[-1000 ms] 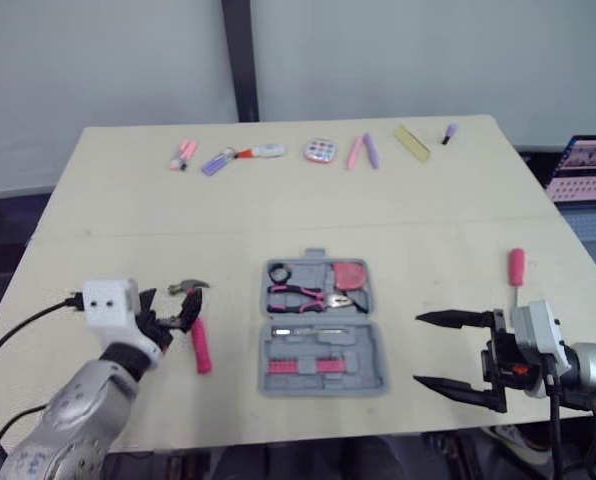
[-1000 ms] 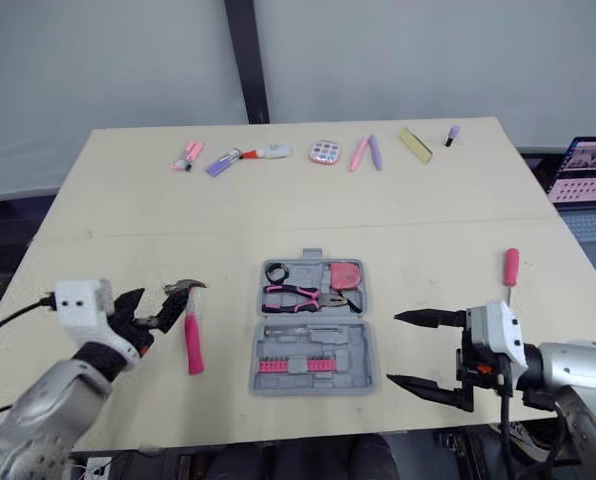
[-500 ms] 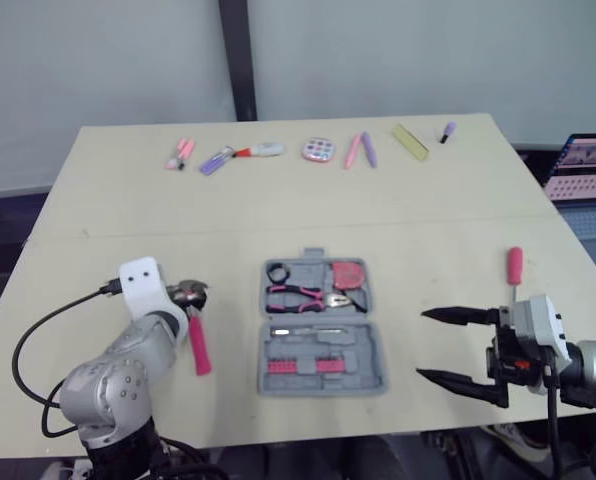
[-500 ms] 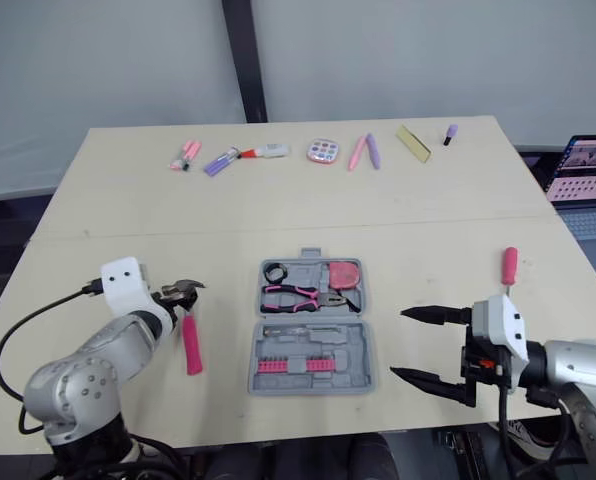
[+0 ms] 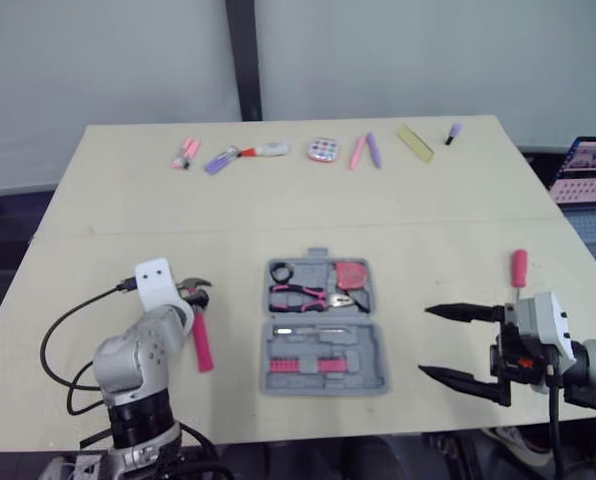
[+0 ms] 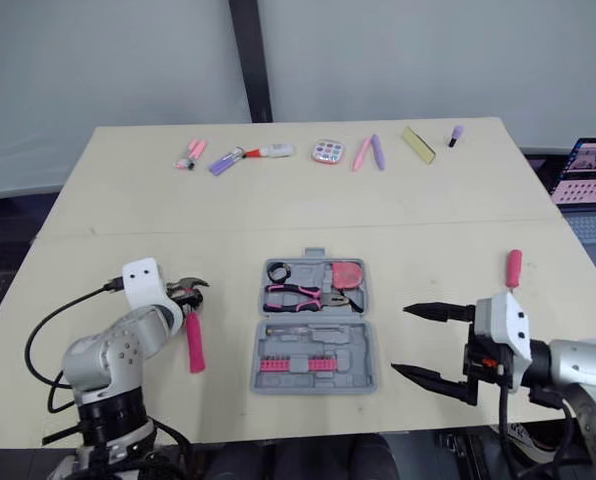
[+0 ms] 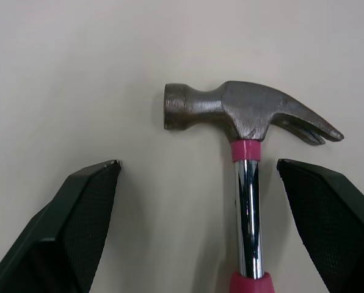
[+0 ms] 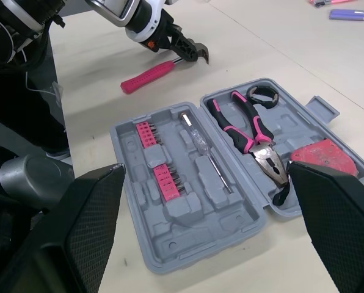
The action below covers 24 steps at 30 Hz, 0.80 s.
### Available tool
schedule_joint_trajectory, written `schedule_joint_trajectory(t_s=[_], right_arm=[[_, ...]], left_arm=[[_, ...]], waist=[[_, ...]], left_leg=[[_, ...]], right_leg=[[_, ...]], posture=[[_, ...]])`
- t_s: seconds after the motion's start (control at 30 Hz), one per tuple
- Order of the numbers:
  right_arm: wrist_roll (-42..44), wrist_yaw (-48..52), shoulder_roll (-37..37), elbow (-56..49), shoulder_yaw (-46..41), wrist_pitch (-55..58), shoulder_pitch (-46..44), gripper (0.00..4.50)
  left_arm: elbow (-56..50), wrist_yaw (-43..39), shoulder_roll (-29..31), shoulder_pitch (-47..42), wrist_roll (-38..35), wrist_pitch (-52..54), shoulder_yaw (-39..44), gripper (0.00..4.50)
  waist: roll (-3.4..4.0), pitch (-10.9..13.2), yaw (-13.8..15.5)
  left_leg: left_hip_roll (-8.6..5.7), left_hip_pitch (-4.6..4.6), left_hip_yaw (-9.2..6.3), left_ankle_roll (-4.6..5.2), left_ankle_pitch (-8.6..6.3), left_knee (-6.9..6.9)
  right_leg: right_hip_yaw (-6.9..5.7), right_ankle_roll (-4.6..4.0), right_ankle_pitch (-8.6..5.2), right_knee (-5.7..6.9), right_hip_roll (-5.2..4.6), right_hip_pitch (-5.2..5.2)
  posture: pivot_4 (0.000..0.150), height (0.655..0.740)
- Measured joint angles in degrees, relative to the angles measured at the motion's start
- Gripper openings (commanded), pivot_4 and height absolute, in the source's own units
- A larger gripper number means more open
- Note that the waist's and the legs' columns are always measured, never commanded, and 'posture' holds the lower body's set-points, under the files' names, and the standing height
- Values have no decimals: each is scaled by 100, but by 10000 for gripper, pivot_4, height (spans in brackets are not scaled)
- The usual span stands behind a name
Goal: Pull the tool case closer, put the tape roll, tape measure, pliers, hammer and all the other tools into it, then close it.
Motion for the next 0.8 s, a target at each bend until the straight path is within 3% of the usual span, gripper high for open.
schedule_joint_trajectory(t_s=[0.6,0.7,0.8], right_arm=[[62,-120,0,-170,-198,125,96,45000],[61,-136,-1,-170,-198,176,83,45000],[59,-164,-1,-170,-196,200,34,45000]], left_arm=[[447,-286,-133,-278,603,-219,-358,44223],[425,-294,-177,-275,695,-211,-358,36282],[409,-313,-213,-270,748,-208,-350,21588]], waist=[[5,-3,115],[5,-3,119],[5,-3,142]], left_leg=[[-4,-1,-1,2,6,0],[-5,-1,-1,2,6,0],[-5,-1,-1,2,6,1]], right_leg=[[0,6,4,0,-2,1],[0,6,4,-2,-3,1],[0,7,4,-1,-3,1]], posture=[[1500,7400],[1500,7400],[1500,7400]])
